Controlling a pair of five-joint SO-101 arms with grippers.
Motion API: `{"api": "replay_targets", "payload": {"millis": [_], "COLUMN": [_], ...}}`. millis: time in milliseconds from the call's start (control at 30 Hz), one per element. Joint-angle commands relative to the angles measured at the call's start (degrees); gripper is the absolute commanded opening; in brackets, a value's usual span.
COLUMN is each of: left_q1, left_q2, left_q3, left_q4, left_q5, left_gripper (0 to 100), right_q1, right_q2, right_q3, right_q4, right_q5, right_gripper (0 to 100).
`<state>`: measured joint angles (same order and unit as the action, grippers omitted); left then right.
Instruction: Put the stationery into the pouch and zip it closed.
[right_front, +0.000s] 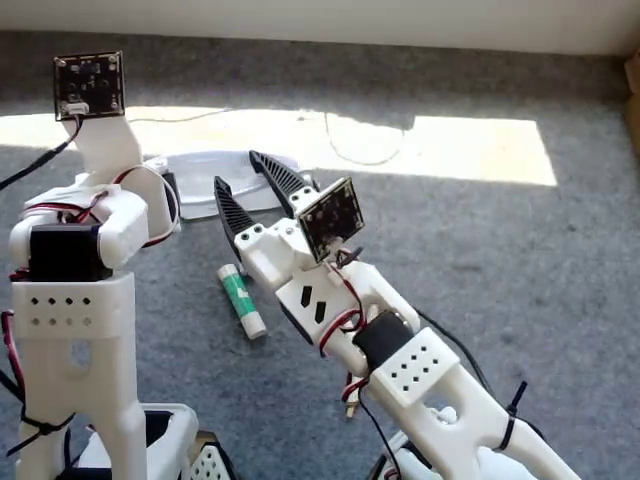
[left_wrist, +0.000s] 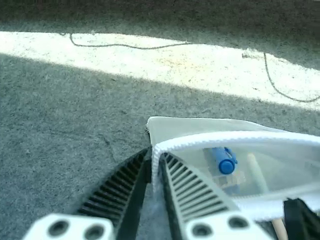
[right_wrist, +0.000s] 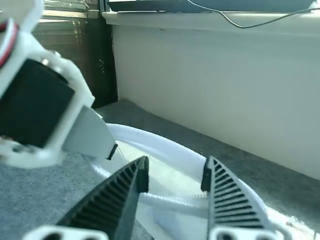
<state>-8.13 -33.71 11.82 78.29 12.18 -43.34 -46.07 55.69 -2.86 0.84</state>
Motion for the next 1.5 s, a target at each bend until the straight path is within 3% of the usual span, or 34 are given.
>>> {"api": "replay_targets", "payload": {"millis": [0, 167, 333, 600, 733, 900, 1200, 1467], "left_q1": [0.31, 0.31, 0.31, 0.31, 0.31, 0.31, 0.31, 0.31], "left_q2": [0.66, 0.66, 0.75, 0.4, 0.4, 0.4, 0.4, 0.4], "left_q3": [0.31, 0.31, 0.31, 1.36, 1.27, 1.36, 1.36, 1.36], "left_q4": [-0.62, -0.62, -0.62, -0.88, -0.79, -0.7, -0.79, -0.7], "left_q5": [0.09, 0.09, 0.09, 0.09, 0.09, 0.09, 0.09, 0.09], "left_gripper": [1, 1, 1, 1, 1, 1, 1, 1], "right_q1": [-0.66, -0.57, 0.22, 7.52, 11.3, 17.63, 20.44, 23.43], "right_q2": [-6.37, -12.79, -16.66, -18.07, -18.07, -17.98, -15.78, 4.53], "right_q3": [-1.36, -2.95, -11.56, -27.38, -30.02, -29.76, -19.21, -16.84], "right_q4": [3.38, 10.51, 27.82, 57.71, 66.24, 75.03, 79.25, 75.03], "right_q5": [0.35, 0.35, -2.55, -7.21, -7.38, -13.71, -17.05, -24.35], "right_gripper": [17.3, 17.3, 17.3, 17.3, 17.3, 17.3, 17.3, 17.3]}}
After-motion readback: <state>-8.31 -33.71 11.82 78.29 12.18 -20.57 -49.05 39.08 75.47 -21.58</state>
